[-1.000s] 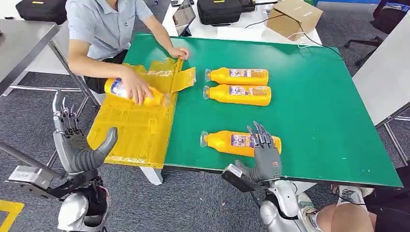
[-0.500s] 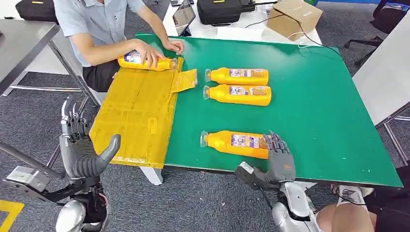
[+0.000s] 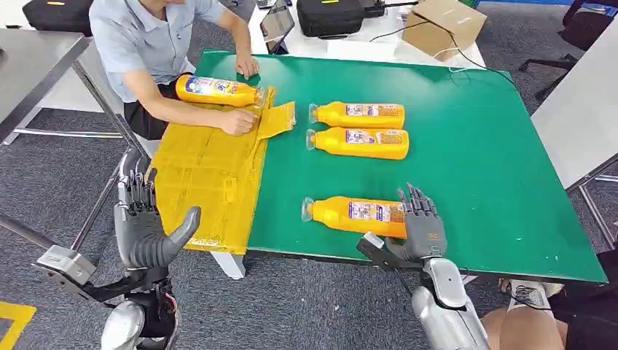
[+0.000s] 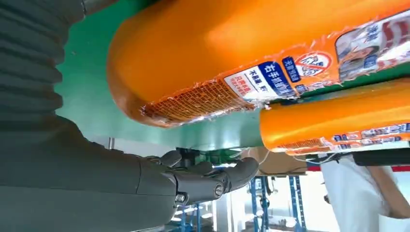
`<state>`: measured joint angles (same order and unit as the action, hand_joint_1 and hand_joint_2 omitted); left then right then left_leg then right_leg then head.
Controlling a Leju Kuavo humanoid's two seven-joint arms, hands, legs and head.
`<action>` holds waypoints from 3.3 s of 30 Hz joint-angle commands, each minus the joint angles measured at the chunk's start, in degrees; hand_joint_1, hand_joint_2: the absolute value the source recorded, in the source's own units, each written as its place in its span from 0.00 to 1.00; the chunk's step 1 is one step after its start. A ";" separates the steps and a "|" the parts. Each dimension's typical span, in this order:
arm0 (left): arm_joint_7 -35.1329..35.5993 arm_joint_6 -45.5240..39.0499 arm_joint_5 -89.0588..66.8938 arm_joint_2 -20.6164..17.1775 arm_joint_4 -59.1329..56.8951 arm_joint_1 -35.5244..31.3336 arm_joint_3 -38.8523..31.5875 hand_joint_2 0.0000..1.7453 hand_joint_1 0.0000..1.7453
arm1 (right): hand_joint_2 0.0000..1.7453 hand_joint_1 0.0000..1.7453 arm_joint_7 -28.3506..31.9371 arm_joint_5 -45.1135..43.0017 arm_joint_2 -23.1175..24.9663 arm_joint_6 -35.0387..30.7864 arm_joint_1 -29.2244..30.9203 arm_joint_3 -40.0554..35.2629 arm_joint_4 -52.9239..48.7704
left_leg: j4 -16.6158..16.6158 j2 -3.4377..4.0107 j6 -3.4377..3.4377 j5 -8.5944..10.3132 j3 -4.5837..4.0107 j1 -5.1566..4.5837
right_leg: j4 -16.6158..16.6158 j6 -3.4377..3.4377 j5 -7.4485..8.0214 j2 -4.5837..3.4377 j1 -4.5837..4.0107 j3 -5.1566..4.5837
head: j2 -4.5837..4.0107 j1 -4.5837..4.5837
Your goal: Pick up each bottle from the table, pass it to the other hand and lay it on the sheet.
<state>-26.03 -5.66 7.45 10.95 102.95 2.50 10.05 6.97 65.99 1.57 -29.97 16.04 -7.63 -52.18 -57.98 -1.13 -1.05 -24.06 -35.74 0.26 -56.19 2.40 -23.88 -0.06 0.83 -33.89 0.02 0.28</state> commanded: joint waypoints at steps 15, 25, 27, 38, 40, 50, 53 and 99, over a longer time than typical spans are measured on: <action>2.98 3.00 1.90 -0.43 -4.75 -2.04 0.22 1.00 0.00 | 1.00 0.96 -11.23 1.98 -0.85 25.11 17.91 -10.16 28.75 | 0.11 0.46 0.06 -0.06 0.85 0.03 | 0.19 -0.13 0.06 -0.20 -0.05 0.58 | 0.00 0.02; 3.37 3.80 3.43 -0.90 -4.93 -1.72 -0.66 1.00 0.00 | 1.00 1.00 -5.64 -1.48 -0.79 28.93 19.23 -11.20 28.89 | 0.22 0.50 0.02 -0.14 1.30 0.03 | 0.29 -0.12 0.04 -0.30 -0.06 1.13 | 0.00 0.00; 3.07 4.28 3.95 -1.00 -5.21 -1.54 -0.36 1.00 0.00 | 1.00 1.00 1.92 -7.86 -0.74 29.96 17.54 -8.48 27.07 | 0.17 0.46 0.01 -0.15 1.32 0.03 | 0.24 -0.22 0.09 -0.24 -0.06 1.15 | 0.00 0.00; 2.13 3.25 4.60 -0.18 -4.60 0.18 -0.13 1.00 0.00 | 1.00 1.00 12.33 -21.86 1.16 25.63 10.85 -4.06 16.50 | 0.10 0.58 0.04 -0.20 1.30 0.05 | 0.19 -0.18 0.11 -0.48 -0.12 1.05 | 0.00 0.00; 5.22 0.29 4.84 0.98 -5.09 1.82 0.03 1.00 0.00 | 1.00 1.00 14.63 -28.03 3.12 21.34 5.29 -2.39 4.64 | 0.18 0.63 0.06 -0.20 1.35 0.07 | 0.28 -0.22 0.13 -0.50 -0.15 1.09 | 0.00 0.00; 5.37 1.29 2.69 0.40 -8.48 6.51 7.50 1.00 0.00 | 1.00 1.00 20.73 -43.58 9.19 10.36 -7.61 -3.51 -27.85 | 0.01 0.61 0.08 -0.45 0.78 0.03 | 0.02 -0.27 -0.17 -0.48 -0.10 0.61 | 0.00 0.02; 5.29 5.42 1.70 -1.88 -10.44 6.58 10.31 1.00 0.00 | 1.00 1.00 21.01 -43.91 9.21 10.38 -7.81 -5.65 -28.18 | 0.07 0.50 0.05 -0.31 0.50 0.00 | 0.04 -0.22 -0.09 -0.41 -0.03 0.34 | 0.00 -0.02; 10.42 17.12 17.05 1.48 -16.23 -3.13 10.79 1.00 1.00 | 1.00 0.08 22.96 -38.41 12.53 22.20 3.34 -26.43 0.47 | 0.09 0.63 0.05 -0.22 0.38 0.03 | 0.09 -0.23 0.04 -0.54 -0.06 0.21 | 0.00 0.00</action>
<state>-16.66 9.79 22.77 12.68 91.58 2.34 20.44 29.46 27.63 13.40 -9.33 14.76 -31.84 -60.55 -57.97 -0.55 -1.05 -24.22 -35.67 0.29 -56.18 2.26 -23.78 -0.63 0.79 -33.99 0.02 0.28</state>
